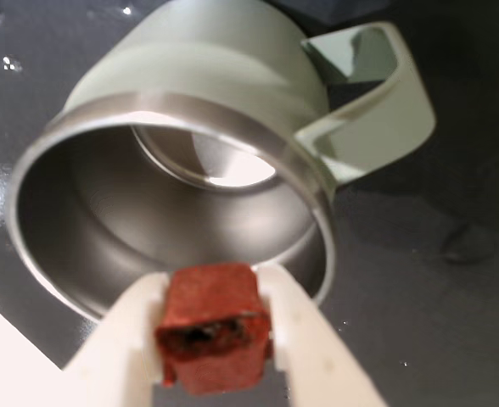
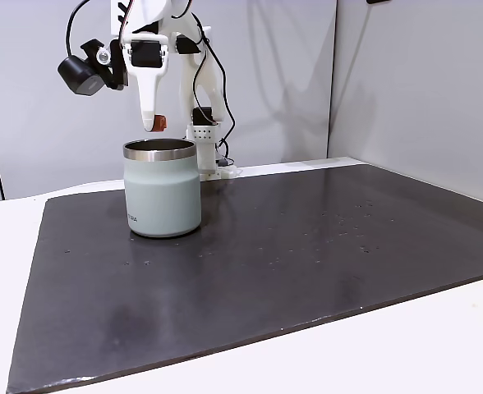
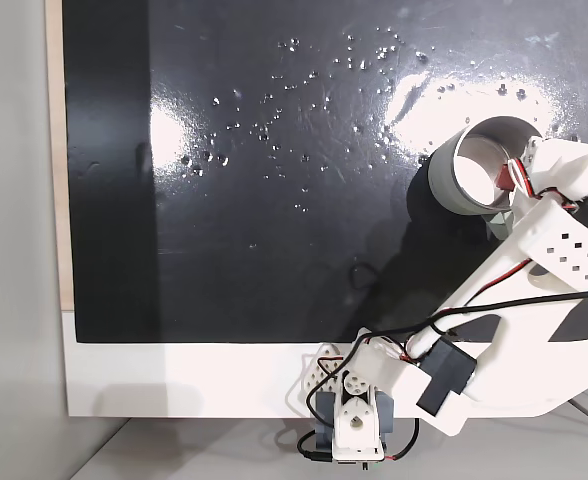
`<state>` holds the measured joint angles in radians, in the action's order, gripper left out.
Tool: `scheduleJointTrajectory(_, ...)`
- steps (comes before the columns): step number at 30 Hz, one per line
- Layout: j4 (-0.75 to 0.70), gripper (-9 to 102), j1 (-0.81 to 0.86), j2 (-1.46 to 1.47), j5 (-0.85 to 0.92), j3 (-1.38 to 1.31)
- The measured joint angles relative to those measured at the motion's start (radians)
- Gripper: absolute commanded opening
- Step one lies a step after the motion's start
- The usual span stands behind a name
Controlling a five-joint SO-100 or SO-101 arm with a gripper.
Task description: Grasp a cube and put it in the cup.
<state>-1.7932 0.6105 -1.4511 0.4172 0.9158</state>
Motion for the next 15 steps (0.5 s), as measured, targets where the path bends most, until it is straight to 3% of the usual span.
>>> scheduleJointTrajectory(5, 0.000, 1, -0.005, 0.003, 0.000, 0.005)
scheduleJointTrajectory(9, 0.000, 19, -0.012, 0.003, 0.000, 0.005)
scheduleJointTrajectory(15, 0.000, 22, -0.009, 0.012, -0.002, 0.005)
